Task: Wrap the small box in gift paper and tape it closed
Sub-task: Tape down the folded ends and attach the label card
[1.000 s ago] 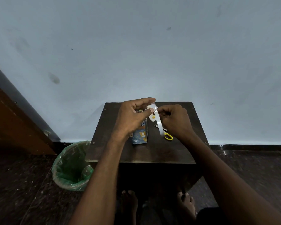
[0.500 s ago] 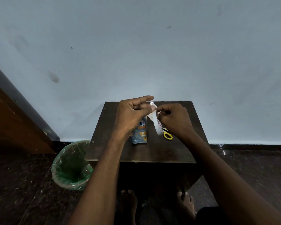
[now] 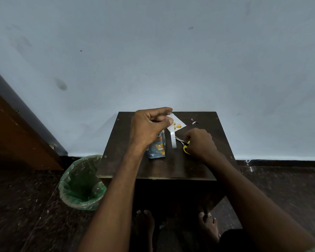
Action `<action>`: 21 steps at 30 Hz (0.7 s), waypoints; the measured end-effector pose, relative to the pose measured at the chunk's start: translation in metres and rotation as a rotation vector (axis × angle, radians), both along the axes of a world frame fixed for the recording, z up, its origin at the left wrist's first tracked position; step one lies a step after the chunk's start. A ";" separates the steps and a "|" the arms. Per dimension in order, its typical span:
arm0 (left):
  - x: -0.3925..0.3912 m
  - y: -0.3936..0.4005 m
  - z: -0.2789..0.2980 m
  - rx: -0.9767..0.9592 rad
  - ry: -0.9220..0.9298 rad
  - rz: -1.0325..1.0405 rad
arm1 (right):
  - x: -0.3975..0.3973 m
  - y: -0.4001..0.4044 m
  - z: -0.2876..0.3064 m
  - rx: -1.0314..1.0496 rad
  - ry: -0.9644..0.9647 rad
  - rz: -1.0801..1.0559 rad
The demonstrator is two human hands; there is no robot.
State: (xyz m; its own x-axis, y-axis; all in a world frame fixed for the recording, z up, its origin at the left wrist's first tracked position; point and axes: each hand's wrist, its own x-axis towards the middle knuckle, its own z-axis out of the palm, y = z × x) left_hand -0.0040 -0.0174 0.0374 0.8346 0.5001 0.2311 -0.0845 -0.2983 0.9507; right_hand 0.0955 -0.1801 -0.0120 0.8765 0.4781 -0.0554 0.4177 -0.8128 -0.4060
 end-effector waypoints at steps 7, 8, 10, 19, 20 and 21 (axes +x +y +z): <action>0.001 0.003 -0.002 -0.004 -0.014 -0.009 | 0.000 0.000 -0.001 -0.122 -0.157 -0.018; 0.001 0.003 -0.002 -0.006 -0.016 -0.012 | -0.001 0.001 -0.001 -0.124 -0.172 -0.018; 0.000 0.004 -0.001 -0.007 -0.016 -0.012 | 0.000 0.000 0.001 -0.122 -0.220 -0.020; 0.002 0.005 -0.004 0.018 -0.017 0.005 | 0.020 -0.011 0.034 0.353 0.043 0.020; 0.002 0.005 -0.004 0.020 -0.015 0.005 | 0.020 -0.012 0.038 0.389 0.054 0.043; 0.002 0.005 -0.004 0.025 -0.013 0.005 | 0.019 -0.014 0.042 0.422 0.054 0.069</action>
